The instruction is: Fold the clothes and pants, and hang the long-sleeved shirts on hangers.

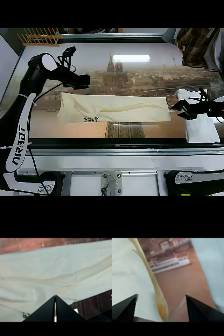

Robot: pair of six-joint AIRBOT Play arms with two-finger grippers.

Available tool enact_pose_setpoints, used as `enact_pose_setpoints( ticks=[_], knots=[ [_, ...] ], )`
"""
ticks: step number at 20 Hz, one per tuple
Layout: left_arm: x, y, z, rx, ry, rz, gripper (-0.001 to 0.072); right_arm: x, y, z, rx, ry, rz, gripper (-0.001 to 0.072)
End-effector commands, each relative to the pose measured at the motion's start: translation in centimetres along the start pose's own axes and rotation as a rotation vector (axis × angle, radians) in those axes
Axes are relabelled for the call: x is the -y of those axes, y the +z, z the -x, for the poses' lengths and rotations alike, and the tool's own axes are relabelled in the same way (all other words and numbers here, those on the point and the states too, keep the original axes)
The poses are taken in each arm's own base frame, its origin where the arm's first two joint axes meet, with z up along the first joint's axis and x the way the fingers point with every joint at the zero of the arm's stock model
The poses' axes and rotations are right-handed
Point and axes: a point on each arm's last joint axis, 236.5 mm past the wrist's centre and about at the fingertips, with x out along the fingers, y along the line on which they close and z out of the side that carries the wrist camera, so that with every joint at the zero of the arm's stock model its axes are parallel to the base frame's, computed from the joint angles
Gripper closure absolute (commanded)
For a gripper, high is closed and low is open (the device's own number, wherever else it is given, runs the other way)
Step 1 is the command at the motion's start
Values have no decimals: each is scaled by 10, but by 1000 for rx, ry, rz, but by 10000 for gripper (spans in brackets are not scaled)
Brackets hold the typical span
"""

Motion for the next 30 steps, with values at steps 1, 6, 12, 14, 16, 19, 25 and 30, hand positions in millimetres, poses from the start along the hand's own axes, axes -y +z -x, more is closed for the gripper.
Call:
enact_pose_setpoints(
  ticks=[1,6,12,14,16,19,25,30],
  knots=[
    [31,5,-9,40,-27,-58,700,-16,-16,-30,-78,68,8,56],
    [46,3,-13,44,-41,-84,700,-42,-28,-64,-119,59,78,58],
    [45,3,-19,37,-42,-60,700,-53,-22,-64,-84,61,98,703],
    [47,-3,-37,-1,-54,-49,700,-46,-17,-46,-85,-2,169,703],
    [54,-10,-62,-39,-88,-28,701,-40,-9,-15,-93,-111,237,704],
    [75,-19,-112,-62,-140,-8,701,-62,9,38,-61,-173,337,704],
    [139,-45,-197,-141,-263,-32,701,-166,17,105,75,-132,471,704],
    [168,-74,-238,-243,-283,-105,701,-246,-1,122,139,-71,600,704]
  ],
)
